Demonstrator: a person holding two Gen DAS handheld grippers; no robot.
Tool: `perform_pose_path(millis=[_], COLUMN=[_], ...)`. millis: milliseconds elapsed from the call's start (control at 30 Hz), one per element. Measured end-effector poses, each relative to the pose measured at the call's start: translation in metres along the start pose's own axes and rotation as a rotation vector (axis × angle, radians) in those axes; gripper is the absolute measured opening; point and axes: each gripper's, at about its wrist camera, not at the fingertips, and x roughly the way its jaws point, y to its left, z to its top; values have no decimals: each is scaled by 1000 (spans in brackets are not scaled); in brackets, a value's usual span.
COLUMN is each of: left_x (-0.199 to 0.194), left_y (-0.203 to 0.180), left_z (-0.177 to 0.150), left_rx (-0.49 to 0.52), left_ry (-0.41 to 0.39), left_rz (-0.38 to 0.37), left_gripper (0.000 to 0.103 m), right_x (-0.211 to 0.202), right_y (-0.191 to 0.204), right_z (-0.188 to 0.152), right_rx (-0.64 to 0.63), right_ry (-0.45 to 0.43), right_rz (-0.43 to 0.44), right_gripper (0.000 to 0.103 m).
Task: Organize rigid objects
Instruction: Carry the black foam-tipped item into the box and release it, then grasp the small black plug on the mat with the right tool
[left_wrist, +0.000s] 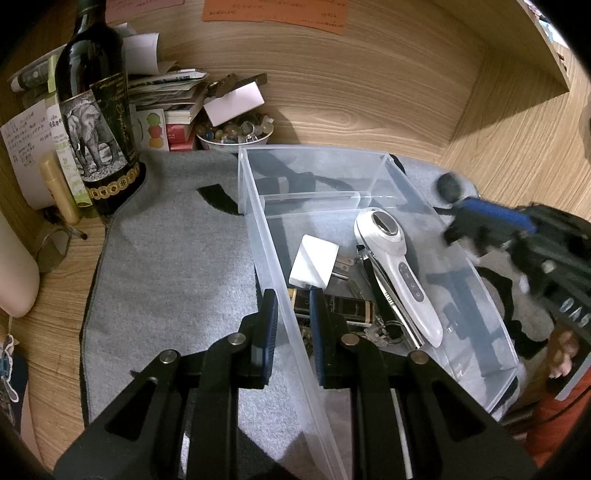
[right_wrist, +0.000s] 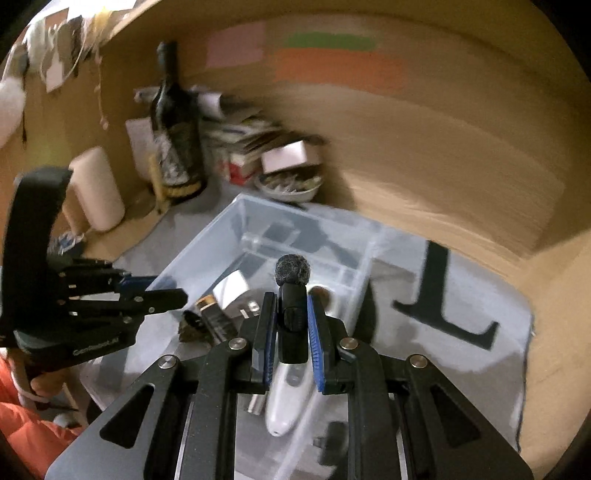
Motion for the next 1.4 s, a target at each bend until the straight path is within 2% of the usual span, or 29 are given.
perform_pose_path(millis=[200, 333, 433, 500, 733, 900, 1100, 1400], left_x=[0, 0, -1, 0, 0, 0, 1, 1], left_y=[-1, 0, 0, 0, 1, 2, 2, 2], left_z=[0, 0, 0, 0, 1, 1, 2, 1], left_rx=[0, -1, 0, 0, 1, 4, 3, 9], left_ry=[1, 1, 1, 1, 2, 3, 3, 3], left_rz=[-1, -3, -2, -2, -1, 1, 3, 7], left_gripper=[16, 16, 16, 16, 16, 16, 16, 16], right_x=[29, 36, 31, 23, -6, -27, -37, -26], right_y=[7, 6, 3, 2, -11, -31, -57, -72], right_z=[1, 2, 3, 3, 1, -6, -24, -66], right_rx=[-29, -13, 8, 7, 35, 53, 114, 204], right_ry=[88, 101, 90, 60, -6, -21, 8, 84], right_rz=[43, 57, 70, 55, 2, -99, -173, -167], right_gripper=[15, 16, 33, 42, 47, 49, 54, 54])
